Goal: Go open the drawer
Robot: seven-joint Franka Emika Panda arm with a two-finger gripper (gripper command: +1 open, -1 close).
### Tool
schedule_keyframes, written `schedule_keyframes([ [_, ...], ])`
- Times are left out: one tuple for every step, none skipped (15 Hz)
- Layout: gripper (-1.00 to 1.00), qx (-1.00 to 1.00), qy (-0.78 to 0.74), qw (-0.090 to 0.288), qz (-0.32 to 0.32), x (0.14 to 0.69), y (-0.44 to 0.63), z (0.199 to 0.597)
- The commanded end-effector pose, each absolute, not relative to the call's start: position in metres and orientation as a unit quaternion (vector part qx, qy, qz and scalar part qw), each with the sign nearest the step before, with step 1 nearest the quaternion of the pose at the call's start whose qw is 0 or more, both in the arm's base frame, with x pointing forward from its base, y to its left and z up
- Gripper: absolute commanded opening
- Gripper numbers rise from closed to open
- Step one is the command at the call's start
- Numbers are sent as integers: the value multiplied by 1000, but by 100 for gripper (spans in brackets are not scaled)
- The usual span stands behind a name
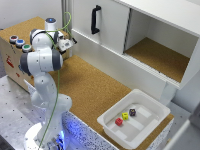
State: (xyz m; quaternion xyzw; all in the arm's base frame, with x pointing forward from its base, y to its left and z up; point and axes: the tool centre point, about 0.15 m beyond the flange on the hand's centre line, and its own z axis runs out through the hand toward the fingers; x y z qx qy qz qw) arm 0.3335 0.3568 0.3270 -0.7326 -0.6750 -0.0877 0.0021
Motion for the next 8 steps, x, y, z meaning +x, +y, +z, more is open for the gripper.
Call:
schedule_keyframes([
  [-100, -748, -660, -32, -67, 341, 306, 302],
  [-100, -748, -659, -33, -66, 341, 299, 301],
  [-100, -749, -659, -34, -65, 341, 290, 300],
  [-100, -750, -657, -35, -64, 341, 283, 300],
  [-100, -752, -655, -34, -63, 342, 275, 300],
  [-100, -755, -652, -34, -63, 343, 268, 299],
  [-100, -758, -649, -34, -62, 345, 261, 299],
  [-100, -760, -645, -35, -63, 345, 254, 300],
])
